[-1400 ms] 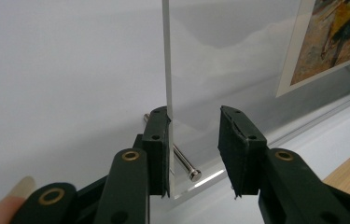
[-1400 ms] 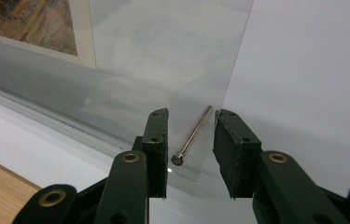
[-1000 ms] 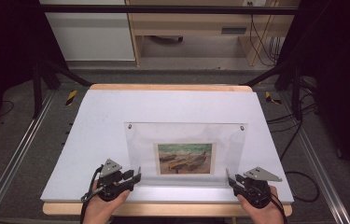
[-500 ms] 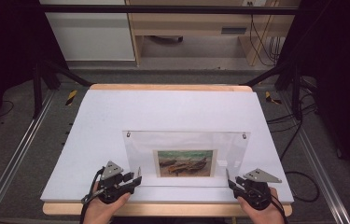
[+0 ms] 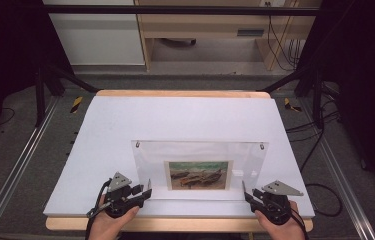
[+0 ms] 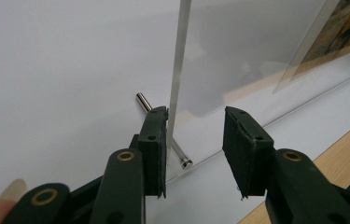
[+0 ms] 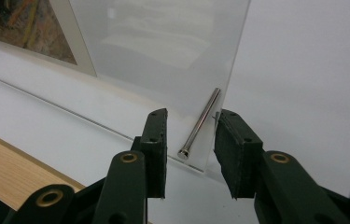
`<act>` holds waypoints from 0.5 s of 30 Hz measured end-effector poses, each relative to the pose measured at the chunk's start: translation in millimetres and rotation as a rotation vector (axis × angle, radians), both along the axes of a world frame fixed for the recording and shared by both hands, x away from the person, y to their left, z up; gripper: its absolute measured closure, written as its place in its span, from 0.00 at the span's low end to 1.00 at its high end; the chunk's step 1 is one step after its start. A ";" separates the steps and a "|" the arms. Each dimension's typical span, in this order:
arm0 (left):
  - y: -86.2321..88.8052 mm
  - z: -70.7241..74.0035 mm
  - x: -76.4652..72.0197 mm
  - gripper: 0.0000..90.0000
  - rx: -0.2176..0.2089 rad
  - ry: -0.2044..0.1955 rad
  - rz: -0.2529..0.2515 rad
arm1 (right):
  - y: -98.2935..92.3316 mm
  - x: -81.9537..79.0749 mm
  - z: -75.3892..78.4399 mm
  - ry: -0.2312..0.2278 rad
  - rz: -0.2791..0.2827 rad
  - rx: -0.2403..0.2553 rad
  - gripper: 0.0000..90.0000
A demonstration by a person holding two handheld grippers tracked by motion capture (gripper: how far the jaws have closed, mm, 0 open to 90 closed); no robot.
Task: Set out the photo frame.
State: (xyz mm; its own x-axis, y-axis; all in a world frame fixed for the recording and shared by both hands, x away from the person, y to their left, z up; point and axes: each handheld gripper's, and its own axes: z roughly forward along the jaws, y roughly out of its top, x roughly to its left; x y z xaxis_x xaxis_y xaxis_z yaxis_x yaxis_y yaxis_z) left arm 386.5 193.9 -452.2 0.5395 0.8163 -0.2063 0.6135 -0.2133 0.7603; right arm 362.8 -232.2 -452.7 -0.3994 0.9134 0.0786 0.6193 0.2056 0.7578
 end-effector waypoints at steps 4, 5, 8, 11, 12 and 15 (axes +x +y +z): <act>0.6 0.1 0.3 0.66 -0.007 0.003 -0.001 | 0.1 0.1 -0.1 0.000 0.000 0.004 0.71; 0.6 0.1 0.3 0.66 -0.007 0.003 -0.001 | 0.1 0.1 -0.1 0.000 0.000 0.004 0.71; 1.8 1.1 0.0 0.65 -0.027 0.007 0.004 | 0.5 0.4 -0.2 -0.003 0.001 0.012 0.68; 3.5 2.8 -1.0 0.60 -0.048 0.007 0.007 | 1.9 0.0 1.6 -0.012 -0.003 0.024 0.59; 3.5 2.8 -1.0 0.58 -0.048 0.007 0.007 | 2.0 -0.1 2.6 -0.024 0.004 0.014 0.55; 5.2 5.1 -3.1 0.53 -0.051 -0.011 -0.004 | 1.5 -2.0 4.3 -0.034 -0.010 -0.011 0.46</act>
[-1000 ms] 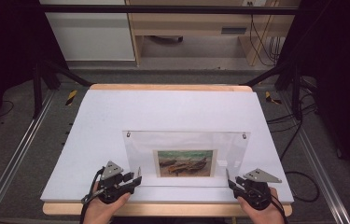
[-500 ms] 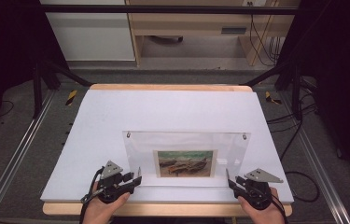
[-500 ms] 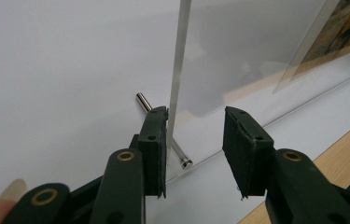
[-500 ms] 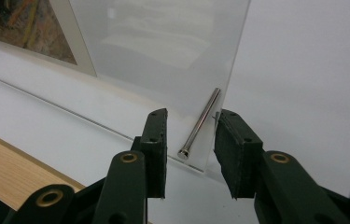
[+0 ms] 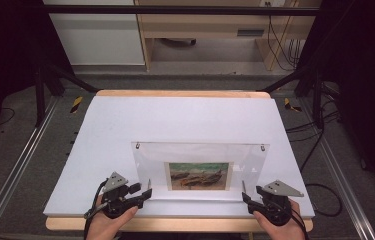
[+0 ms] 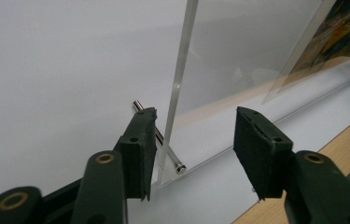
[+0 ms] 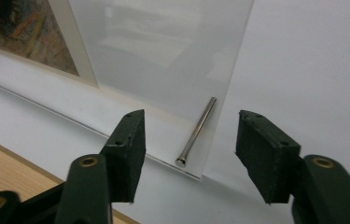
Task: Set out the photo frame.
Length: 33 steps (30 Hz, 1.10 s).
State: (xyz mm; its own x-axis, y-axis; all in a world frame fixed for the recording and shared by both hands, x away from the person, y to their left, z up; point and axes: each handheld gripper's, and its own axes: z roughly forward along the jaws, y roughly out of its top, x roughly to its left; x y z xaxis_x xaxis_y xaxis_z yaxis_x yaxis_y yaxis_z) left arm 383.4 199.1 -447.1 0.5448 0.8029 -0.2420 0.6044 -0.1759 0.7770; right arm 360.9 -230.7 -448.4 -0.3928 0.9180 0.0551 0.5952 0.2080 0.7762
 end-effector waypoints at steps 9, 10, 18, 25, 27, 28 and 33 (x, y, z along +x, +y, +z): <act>14.0 7.0 -3.7 0.42 0.017 -0.052 0.002 | -21.9 -7.4 5.9 -0.039 -0.048 0.005 0.35; 15.7 7.5 -3.5 0.42 0.020 -0.055 0.005 | -24.9 -8.8 7.1 -0.036 -0.054 0.005 0.36; 37.5 10.3 -1.2 0.39 0.058 -0.084 0.052 | -40.2 -7.8 7.5 -0.070 -0.134 -0.056 0.34; 56.3 6.2 13.0 0.30 0.114 -0.113 0.146 | -45.2 11.1 -0.8 -0.081 -0.186 -0.119 0.28; 60.9 3.4 19.8 0.28 0.125 -0.120 0.173 | -46.7 19.9 -3.5 -0.088 -0.197 -0.138 0.26; 62.6 1.6 24.0 0.27 0.124 -0.117 0.189 | -47.5 27.1 -5.7 -0.082 -0.207 -0.150 0.25; 66.7 -7.2 45.7 0.18 0.128 -0.108 0.207 | -50.0 50.5 -11.1 -0.072 -0.221 -0.164 0.23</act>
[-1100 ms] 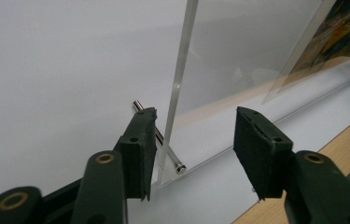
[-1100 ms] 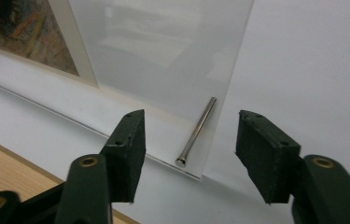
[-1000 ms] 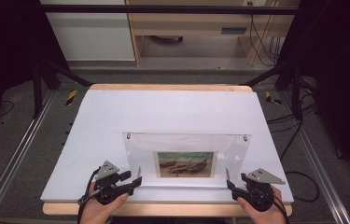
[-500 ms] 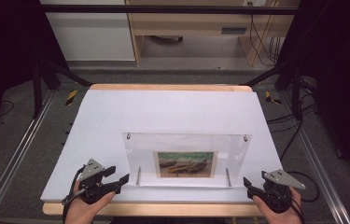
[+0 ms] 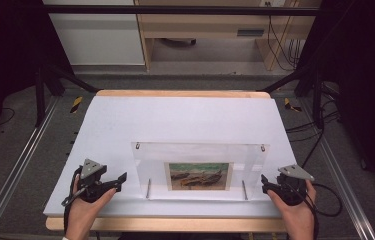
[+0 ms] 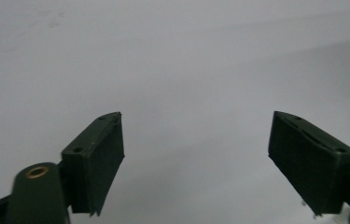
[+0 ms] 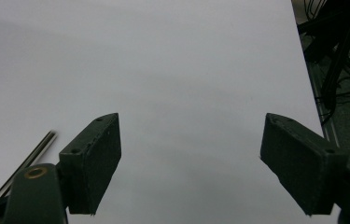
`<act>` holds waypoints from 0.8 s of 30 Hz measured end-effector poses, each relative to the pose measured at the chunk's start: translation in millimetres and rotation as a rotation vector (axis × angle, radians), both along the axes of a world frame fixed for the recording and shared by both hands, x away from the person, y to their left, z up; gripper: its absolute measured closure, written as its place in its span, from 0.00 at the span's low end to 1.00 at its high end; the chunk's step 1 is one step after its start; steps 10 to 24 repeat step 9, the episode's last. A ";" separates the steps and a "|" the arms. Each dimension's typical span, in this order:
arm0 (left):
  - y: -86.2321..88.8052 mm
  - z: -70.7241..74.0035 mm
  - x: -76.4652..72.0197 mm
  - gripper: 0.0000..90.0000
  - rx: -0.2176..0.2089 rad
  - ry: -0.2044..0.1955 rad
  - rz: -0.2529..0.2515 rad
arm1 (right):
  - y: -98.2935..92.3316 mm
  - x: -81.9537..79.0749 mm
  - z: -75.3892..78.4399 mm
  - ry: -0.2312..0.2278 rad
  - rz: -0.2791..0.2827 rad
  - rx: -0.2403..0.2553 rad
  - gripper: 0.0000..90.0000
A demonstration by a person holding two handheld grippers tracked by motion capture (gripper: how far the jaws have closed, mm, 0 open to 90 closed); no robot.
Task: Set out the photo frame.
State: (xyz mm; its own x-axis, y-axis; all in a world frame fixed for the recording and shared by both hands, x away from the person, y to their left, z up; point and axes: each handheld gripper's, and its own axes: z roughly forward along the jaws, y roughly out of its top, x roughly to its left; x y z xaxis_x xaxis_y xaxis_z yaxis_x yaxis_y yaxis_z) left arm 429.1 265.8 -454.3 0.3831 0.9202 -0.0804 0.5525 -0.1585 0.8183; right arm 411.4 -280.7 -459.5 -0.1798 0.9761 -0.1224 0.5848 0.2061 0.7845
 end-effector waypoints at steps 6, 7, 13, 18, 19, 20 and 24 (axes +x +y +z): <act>0.1 -2.3 30.4 0.10 -0.003 -0.040 0.017 | -1.1 33.0 -2.9 0.003 -0.016 0.044 0.16; 0.2 -2.3 30.6 0.09 -0.005 -0.041 0.021 | -0.4 33.0 -3.9 0.014 -0.013 0.061 0.16; 0.5 -1.6 28.2 0.09 -0.011 -0.037 0.004 | 0.4 30.4 -6.0 0.018 0.009 0.056 0.16; 0.5 -1.6 28.2 0.09 -0.011 -0.037 0.004 | 0.4 30.4 -6.0 0.018 0.009 0.056 0.16; 0.5 -1.6 28.2 0.09 -0.011 -0.037 0.004 | 0.4 30.4 -6.0 0.018 0.009 0.056 0.16; 0.5 -1.6 28.2 0.09 -0.011 -0.037 0.004 | 0.4 30.4 -6.0 0.018 0.009 0.056 0.16; 0.5 -1.6 28.2 0.09 -0.011 -0.037 0.004 | 0.4 30.4 -6.0 0.018 0.009 0.056 0.16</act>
